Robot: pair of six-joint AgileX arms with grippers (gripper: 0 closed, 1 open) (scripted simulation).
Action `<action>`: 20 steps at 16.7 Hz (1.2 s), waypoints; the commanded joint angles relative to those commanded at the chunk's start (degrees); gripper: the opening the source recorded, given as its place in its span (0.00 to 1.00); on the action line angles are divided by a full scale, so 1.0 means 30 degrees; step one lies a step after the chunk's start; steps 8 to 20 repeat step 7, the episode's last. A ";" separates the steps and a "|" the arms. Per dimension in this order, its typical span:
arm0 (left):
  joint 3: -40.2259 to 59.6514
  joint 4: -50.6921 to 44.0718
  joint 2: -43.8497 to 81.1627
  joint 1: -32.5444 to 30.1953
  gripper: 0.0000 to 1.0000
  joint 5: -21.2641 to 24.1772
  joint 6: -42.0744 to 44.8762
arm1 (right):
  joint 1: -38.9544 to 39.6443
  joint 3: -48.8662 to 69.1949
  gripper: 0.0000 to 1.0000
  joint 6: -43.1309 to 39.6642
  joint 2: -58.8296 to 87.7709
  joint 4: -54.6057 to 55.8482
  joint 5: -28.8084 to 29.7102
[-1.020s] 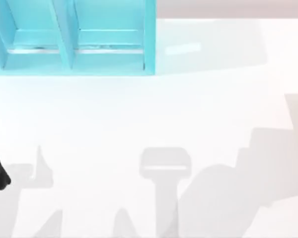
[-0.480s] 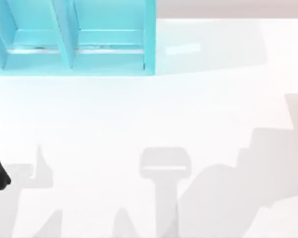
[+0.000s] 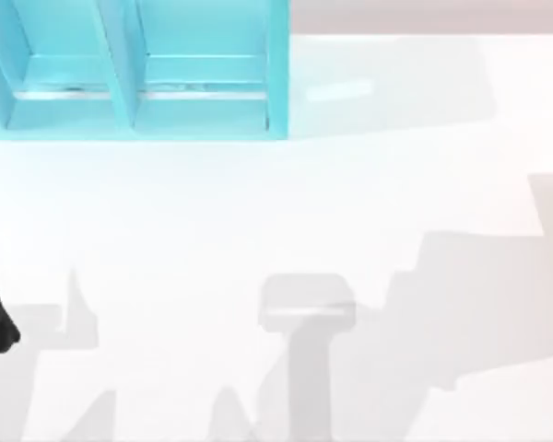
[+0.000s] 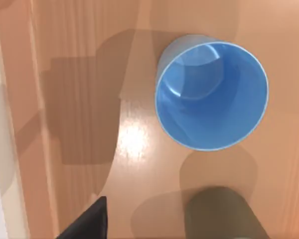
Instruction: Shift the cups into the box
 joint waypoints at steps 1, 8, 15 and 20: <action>0.0000 0.0000 0.0000 0.0000 1.00 0.0000 0.0000 | -0.0002 0.0920 1.00 -0.0013 0.0010 -0.0880 0.0015; 0.0000 0.0000 0.0000 0.0000 1.00 0.0000 0.0000 | 0.0007 0.3896 1.00 -0.0021 -0.0100 -0.3812 -0.0046; 0.0000 0.0000 0.0000 0.0000 1.00 0.0000 0.0000 | 0.0007 0.3896 1.00 -0.0021 -0.0100 -0.3812 -0.0046; 0.0000 0.0000 0.0000 0.0000 1.00 0.0000 0.0000 | 0.0007 0.3896 1.00 -0.0021 -0.0100 -0.3812 -0.0046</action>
